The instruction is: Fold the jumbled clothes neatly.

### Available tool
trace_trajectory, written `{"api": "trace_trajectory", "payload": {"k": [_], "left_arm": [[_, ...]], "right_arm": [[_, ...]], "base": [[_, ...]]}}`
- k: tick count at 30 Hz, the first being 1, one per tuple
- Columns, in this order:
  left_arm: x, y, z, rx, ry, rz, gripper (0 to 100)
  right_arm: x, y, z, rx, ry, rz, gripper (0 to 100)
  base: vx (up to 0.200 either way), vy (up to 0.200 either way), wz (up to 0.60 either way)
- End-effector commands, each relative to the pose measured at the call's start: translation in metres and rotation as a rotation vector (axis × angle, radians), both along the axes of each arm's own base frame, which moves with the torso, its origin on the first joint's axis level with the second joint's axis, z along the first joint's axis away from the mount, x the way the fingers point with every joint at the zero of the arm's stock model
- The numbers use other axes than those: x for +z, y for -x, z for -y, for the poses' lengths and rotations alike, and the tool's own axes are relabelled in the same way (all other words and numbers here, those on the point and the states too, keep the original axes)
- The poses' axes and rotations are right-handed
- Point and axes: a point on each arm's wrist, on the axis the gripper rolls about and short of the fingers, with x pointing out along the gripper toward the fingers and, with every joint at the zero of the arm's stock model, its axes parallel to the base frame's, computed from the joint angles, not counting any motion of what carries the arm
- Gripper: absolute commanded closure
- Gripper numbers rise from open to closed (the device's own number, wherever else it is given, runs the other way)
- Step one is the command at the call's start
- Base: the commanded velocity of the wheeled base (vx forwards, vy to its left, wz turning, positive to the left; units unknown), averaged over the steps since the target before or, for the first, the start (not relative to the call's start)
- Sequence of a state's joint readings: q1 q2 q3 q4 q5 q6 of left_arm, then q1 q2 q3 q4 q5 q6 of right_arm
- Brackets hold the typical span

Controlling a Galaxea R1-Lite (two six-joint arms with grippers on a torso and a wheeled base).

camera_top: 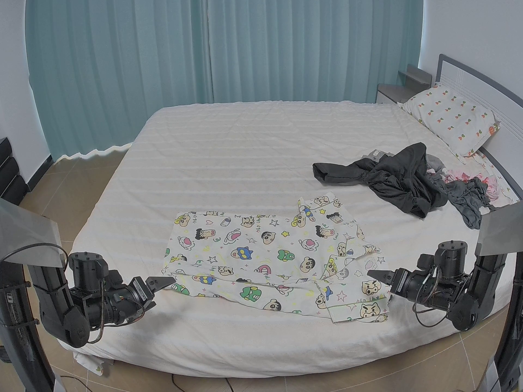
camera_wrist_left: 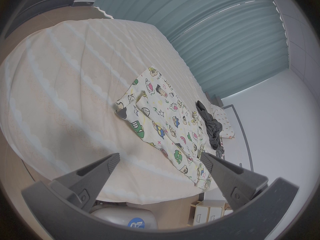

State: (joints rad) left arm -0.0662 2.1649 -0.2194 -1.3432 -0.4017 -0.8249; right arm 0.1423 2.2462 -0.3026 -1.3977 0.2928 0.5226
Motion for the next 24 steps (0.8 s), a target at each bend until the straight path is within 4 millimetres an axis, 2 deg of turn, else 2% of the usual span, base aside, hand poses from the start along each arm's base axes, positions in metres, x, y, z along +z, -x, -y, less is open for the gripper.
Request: {"api": "trace_trajectory", "payload": {"k": [1, 6, 9, 10, 21, 24], "left_arm": [[0.000, 0.000, 0.000, 0.000, 0.000, -0.001, 0], [-0.001, 0.000, 0.000, -0.001, 0.001, -0.002, 0], [-0.001, 0.000, 0.000, -0.001, 0.001, -0.002, 0], [-0.001, 0.000, 0.000, -0.001, 0.001, -0.002, 0], [-0.003, 0.000, 0.004, -0.016, 0.000, -0.011, 0], [-0.003, 0.000, 0.004, -0.015, 0.000, -0.011, 0]], "right_arm": [[-0.033, -0.014, 0.009, 0.066, 0.041, -0.030, 0], [-0.041, -0.031, 0.008, 0.131, 0.044, 0.000, 0], [-0.041, -0.034, 0.007, 0.138, 0.046, -0.002, 0], [-0.042, -0.042, 0.008, 0.164, 0.055, -0.002, 0], [-0.046, -0.058, 0.020, 0.257, -0.027, -0.014, 0], [-0.054, -0.064, 0.020, 0.264, -0.035, -0.047, 0]], "base": [[0.000, 0.000, 0.00], [0.000, 0.000, 0.00], [0.000, 0.000, 0.00], [0.000, 0.000, 0.00], [0.000, 0.000, 0.00], [0.000, 0.000, 0.00]]}}
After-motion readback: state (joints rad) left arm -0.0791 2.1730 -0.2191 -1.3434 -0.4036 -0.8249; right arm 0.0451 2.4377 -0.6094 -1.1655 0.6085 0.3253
